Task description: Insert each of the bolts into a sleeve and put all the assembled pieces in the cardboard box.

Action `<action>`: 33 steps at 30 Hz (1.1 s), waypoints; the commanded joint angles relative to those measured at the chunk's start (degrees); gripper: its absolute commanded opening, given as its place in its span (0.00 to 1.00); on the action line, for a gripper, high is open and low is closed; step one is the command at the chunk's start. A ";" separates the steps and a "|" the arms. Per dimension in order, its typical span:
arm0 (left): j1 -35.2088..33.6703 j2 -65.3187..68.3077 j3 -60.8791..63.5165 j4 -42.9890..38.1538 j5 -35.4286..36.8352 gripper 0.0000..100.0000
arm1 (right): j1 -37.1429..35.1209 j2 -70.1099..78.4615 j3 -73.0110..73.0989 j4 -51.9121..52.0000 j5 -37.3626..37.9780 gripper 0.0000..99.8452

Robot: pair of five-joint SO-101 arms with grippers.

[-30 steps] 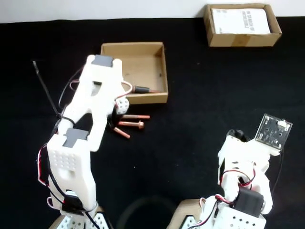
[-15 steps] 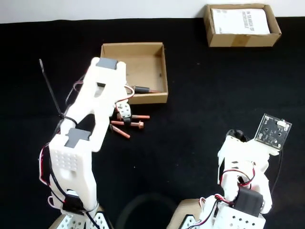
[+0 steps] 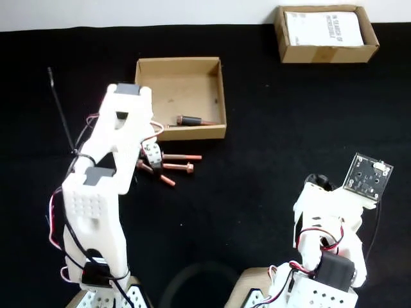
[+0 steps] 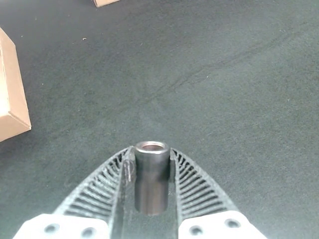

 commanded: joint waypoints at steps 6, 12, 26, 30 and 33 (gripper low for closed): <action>-0.22 0.22 -5.32 0.79 0.09 0.17 | -0.57 -0.66 -0.48 -1.10 0.35 0.01; 1.89 -8.31 -3.82 0.88 -0.09 0.17 | -0.57 -0.66 -0.40 -1.10 0.44 0.01; 2.42 -0.40 -7.16 -0.44 -0.18 0.17 | -0.57 -0.66 -0.48 -1.19 0.44 0.01; 2.33 4.00 -10.07 -0.44 0.09 0.17 | -0.57 -0.66 -0.48 -1.19 0.44 0.01; 1.80 6.64 -11.82 -0.44 0.09 0.17 | -0.57 -0.66 -0.31 -1.19 0.44 0.01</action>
